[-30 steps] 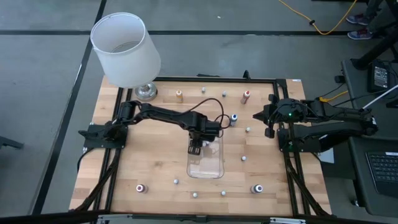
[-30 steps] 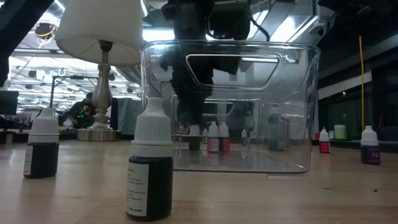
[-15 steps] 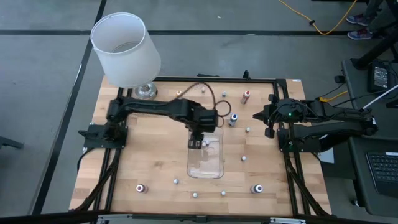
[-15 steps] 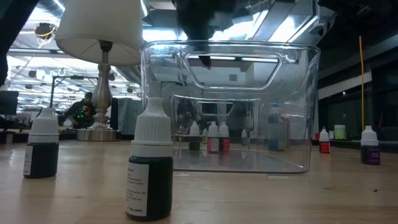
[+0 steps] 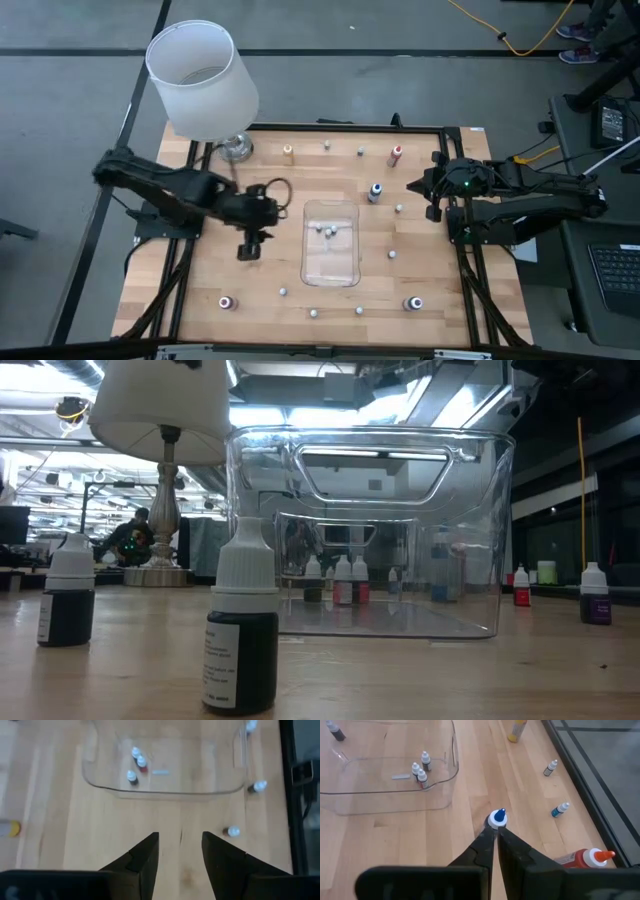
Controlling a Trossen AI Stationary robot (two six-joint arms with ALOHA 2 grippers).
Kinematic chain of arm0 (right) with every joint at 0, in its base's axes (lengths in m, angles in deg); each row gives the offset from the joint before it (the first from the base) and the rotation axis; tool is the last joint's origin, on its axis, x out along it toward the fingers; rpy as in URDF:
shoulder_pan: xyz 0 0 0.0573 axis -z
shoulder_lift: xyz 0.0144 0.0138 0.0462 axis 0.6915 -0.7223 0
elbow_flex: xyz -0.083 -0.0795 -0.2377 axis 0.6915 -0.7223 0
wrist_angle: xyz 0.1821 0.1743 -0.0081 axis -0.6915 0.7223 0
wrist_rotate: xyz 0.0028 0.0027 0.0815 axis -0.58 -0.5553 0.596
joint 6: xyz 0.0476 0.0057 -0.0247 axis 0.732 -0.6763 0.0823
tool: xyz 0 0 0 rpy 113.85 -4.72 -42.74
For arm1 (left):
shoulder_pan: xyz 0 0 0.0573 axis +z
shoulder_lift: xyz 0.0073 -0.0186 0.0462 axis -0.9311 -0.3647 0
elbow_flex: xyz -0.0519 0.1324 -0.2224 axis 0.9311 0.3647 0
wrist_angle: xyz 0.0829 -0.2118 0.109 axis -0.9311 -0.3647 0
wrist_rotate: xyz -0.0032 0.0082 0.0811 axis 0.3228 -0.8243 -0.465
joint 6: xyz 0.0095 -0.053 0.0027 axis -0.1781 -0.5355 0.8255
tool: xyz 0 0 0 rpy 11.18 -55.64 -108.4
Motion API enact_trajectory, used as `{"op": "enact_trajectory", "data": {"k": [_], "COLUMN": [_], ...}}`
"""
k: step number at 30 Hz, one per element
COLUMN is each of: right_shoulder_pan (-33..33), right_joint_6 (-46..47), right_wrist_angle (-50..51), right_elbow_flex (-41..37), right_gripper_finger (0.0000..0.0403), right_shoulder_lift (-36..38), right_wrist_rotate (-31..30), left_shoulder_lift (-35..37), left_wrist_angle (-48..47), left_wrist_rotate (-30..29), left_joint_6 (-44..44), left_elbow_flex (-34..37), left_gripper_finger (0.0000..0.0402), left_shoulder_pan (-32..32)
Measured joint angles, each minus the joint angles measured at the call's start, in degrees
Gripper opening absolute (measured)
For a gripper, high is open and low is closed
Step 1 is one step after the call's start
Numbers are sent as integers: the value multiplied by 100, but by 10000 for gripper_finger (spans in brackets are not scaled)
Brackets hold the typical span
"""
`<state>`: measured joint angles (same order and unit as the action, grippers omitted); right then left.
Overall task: Pick & Place food coloring
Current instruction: Put the bottom small blue food coloring bottle into the transparent container
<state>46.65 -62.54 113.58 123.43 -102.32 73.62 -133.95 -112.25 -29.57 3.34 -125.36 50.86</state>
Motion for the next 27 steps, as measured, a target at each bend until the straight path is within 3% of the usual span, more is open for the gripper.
{"op": "enact_trajectory", "data": {"k": [7, 18, 27], "right_shoulder_pan": [-2, -2, 0], "right_joint_6": [-2, 2, -11], "right_wrist_angle": [2, 4, 7], "right_elbow_flex": [0, 0, 0], "right_gripper_finger": [28, 28, 28], "right_shoulder_lift": [0, 0, 0], "right_wrist_rotate": [0, 0, -2], "left_shoulder_lift": [174, -495, -1252], "left_wrist_angle": [129, 600, 561], "left_wrist_rotate": [-351, -297, -309], "left_joint_6": [-678, -1164, -881], "left_elbow_flex": [71, 73, 73], "left_gripper_finger": [145, 146, 156], "left_shoulder_pan": [-621, -1925, -2171]}}
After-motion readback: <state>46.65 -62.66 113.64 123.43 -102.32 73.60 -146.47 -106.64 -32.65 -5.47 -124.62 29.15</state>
